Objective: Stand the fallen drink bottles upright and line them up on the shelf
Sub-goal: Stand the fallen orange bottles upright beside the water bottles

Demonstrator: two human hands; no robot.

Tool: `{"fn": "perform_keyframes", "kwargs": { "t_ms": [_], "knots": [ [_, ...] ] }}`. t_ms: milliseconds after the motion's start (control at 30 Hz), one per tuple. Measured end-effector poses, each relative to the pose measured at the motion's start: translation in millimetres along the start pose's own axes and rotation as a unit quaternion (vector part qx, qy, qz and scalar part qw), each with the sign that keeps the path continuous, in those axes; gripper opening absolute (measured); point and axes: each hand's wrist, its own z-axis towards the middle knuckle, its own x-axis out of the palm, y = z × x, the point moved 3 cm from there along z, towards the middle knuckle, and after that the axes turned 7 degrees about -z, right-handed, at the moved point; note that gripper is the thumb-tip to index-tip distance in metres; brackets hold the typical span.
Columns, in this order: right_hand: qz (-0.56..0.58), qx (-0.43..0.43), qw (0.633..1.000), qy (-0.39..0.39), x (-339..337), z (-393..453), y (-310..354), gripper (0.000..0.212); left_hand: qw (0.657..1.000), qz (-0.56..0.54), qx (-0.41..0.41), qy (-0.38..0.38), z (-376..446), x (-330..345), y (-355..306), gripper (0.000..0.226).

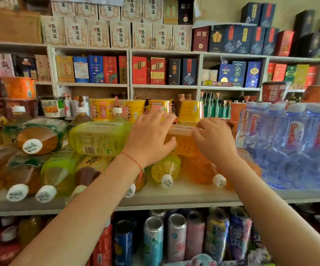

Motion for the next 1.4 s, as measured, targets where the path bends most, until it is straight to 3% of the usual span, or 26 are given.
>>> {"fn": "perform_keyframes", "kwargs": {
  "t_ms": [67,167,233,367,467,567,633,767,900,967,1133,1267,1400],
  "knots": [
    [0.029,0.029,0.997,0.064,4.9,4.4,-27.1,0.032,0.999,0.011,-0.013,0.041,15.2,19.4,-12.6,0.067],
    [0.073,0.013,0.968,0.24,20.1,3.3,-60.7,0.052,0.991,0.042,-0.051,0.12,27.5,53.4,-29.1,0.087],
    [0.086,-0.024,0.956,0.28,25.1,3.5,-72.9,0.065,0.985,0.073,-0.075,0.139,28.0,72.2,-33.4,0.099],
    [0.148,-0.077,0.959,0.23,28.4,7.7,-85.3,0.069,0.98,0.132,-0.126,0.082,25.4,87.9,-40.2,0.094],
    [0.213,-0.132,0.951,0.182,25.6,9.5,-89.7,0.052,0.978,0.159,-0.136,0.002,25.3,93.2,-48.7,0.08],
    [0.278,-0.154,0.941,0.117,15.4,18.5,-91.9,0.036,0.98,0.098,-0.147,-0.096,30.9,89.9,-54.2,0.078],
    [0.327,-0.139,0.931,0.086,11.4,25.2,-96.4,0.034,0.978,0.06,-0.168,-0.105,38.9,88.9,-56.9,0.086],
    [0.442,-0.076,0.892,0.049,13.3,37.0,-106.6,0.044,0.969,-0.021,-0.233,-0.083,58.2,96.0,-56.6,0.087],
    [0.423,-0.046,0.895,0.131,29.0,48.2,-112.3,0.086,0.947,-0.156,-0.266,-0.092,83.8,103.4,-57.4,0.076],
    [0.436,-0.037,0.888,0.141,36.4,54.0,-112.6,0.092,0.93,-0.239,-0.269,-0.079,100.2,110.1,-56.5,0.071],
    [0.378,0.053,0.917,0.118,48.5,70.6,-128.6,0.088,0.916,-0.332,-0.226,-0.003,132.0,139.9,-57.0,0.074],
    [0.303,0.096,0.938,0.137,60.3,72.5,-142.4,0.078,0.87,-0.423,-0.249,0.053,137.0,176.1,-52.4,0.081],
    [0.205,0.134,0.956,0.163,67.1,79.1,-140.7,0.062,0.843,-0.46,-0.253,0.12,137.0,192.2,-44.3,0.072]
  ]
}}
